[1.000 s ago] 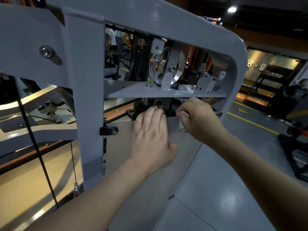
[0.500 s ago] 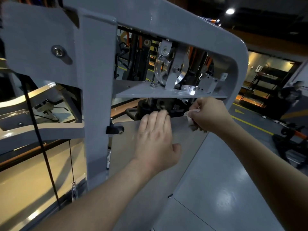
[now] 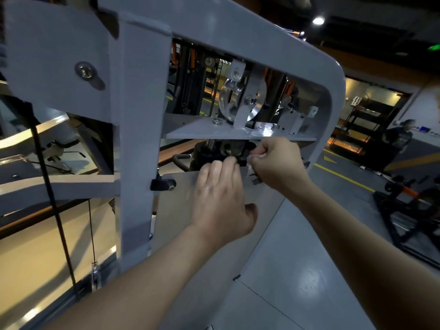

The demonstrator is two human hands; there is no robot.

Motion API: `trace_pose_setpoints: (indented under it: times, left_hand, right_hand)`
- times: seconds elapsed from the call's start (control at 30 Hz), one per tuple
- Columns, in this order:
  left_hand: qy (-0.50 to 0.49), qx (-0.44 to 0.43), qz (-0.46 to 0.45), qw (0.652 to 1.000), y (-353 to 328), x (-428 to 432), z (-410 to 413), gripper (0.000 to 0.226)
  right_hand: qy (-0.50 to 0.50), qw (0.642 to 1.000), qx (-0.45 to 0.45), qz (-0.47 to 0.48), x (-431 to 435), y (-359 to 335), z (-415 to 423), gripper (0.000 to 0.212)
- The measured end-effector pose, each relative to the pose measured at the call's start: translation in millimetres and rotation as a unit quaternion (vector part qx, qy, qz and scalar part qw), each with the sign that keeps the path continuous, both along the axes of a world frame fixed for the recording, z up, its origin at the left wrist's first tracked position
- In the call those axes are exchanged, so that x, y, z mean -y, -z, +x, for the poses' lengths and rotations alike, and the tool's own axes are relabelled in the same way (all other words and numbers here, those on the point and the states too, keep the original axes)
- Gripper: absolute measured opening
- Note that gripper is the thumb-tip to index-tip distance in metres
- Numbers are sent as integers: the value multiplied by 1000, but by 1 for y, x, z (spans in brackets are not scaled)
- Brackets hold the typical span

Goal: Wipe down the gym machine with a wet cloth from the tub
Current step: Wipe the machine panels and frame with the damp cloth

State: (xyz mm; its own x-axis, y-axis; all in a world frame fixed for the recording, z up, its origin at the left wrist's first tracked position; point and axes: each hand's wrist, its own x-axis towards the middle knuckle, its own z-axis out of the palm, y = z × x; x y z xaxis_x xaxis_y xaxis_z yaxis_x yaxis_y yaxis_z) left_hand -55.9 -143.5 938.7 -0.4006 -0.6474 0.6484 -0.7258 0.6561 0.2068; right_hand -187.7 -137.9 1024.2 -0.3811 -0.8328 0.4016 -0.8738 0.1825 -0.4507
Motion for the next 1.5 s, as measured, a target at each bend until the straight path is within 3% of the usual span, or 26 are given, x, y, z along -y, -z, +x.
trace_pose_setpoints:
  times: [0.13, 0.3, 0.4, 0.63, 1.03, 1.17, 1.33, 1.5]
  left_hand:
    - [11, -8, -1, 1000, 1, -2, 1, 59]
    - [11, -11, -5, 1000, -1, 1, 1, 62]
    - [17, -11, -3, 1000, 0, 0, 3, 60]
    - [26, -48, 2, 999, -1, -1, 1, 50]
    - [6, -21, 7, 1000, -3, -4, 1, 56]
    - [-2, -16, 6, 1000, -4, -4, 0, 56]
    - [9, -15, 8, 1000, -7, -8, 2, 52]
    - [15, -6, 10, 1000, -8, -6, 4, 53]
  right_hand:
    - [38, 997, 59, -35, -3, 0, -14, 20]
    - [-21, 997, 59, -34, -1, 7, 12, 20]
    - [13, 998, 21, -51, -4, 4, -10, 17]
    - [22, 998, 48, 45, -9, -8, -21, 6]
    - [60, 986, 147, 45, 2, -21, 5, 26]
    - [50, 991, 122, 36, -1, -15, 18, 8]
    - [111, 990, 87, 6, -7, -12, 8, 22]
    - [44, 981, 190, -24, -11, -3, 17, 15]
